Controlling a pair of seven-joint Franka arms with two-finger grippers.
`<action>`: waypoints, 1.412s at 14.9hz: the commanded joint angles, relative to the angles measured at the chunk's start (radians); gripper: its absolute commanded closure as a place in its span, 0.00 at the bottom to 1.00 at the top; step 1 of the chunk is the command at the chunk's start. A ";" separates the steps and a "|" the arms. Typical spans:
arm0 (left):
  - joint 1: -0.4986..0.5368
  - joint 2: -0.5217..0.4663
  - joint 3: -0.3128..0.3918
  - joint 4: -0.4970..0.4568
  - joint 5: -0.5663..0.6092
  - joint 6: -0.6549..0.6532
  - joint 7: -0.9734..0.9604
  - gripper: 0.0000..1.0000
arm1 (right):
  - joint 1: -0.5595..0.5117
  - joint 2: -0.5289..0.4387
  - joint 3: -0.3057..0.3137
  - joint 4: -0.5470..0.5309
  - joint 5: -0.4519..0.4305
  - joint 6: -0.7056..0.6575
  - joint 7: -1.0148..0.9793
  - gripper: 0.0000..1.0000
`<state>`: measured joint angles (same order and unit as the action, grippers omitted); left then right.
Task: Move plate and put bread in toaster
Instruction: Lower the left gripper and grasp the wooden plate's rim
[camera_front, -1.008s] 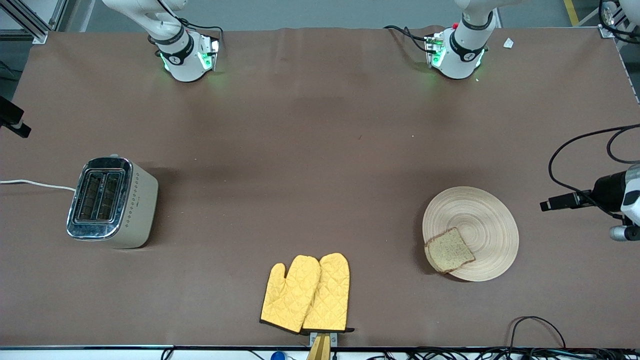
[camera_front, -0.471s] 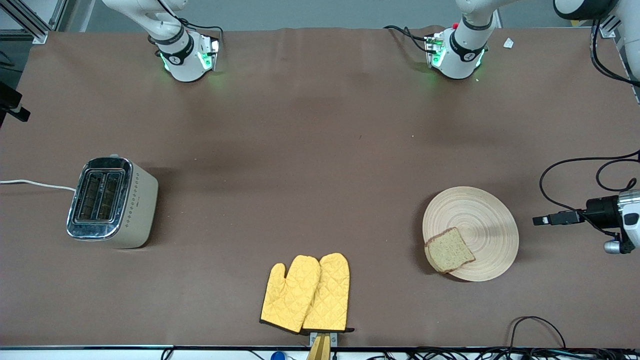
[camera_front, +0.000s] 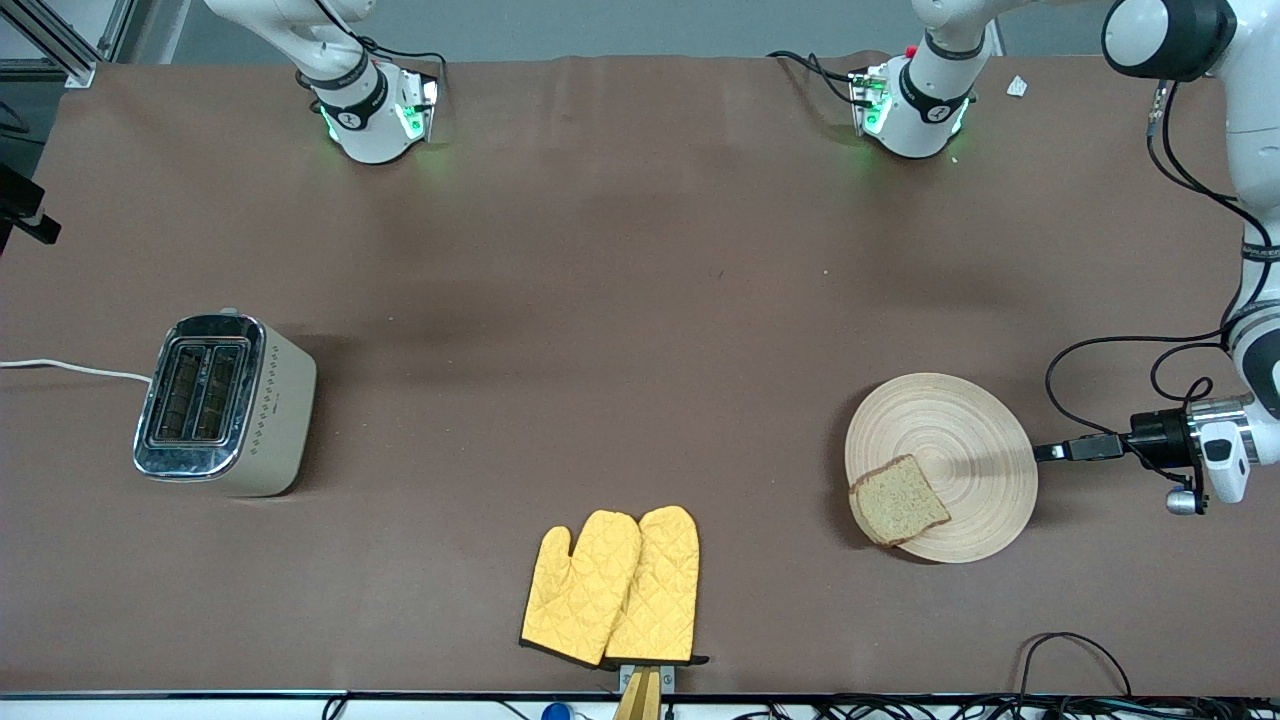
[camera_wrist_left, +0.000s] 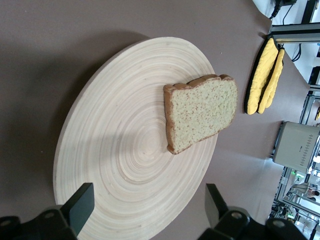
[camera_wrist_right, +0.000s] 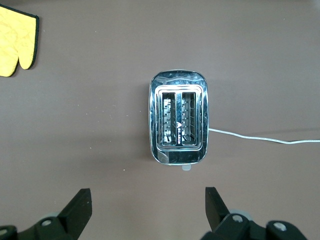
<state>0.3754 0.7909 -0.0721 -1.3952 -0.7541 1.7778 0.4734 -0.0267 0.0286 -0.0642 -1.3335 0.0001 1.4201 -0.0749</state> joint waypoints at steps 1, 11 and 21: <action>0.007 0.037 -0.005 0.025 -0.033 0.014 0.040 0.05 | -0.002 -0.004 0.001 -0.007 0.029 0.028 -0.008 0.00; 0.020 0.059 0.000 0.027 -0.050 0.065 0.094 0.05 | -0.009 -0.013 -0.005 -0.004 0.035 -0.042 -0.011 0.00; 0.022 0.105 0.008 0.025 -0.056 0.100 0.162 0.14 | 0.027 0.022 0.003 -0.009 0.063 0.103 0.006 0.00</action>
<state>0.3977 0.8833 -0.0642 -1.3846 -0.7927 1.8730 0.6163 -0.0195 0.0385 -0.0627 -1.3340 0.0413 1.4820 -0.0749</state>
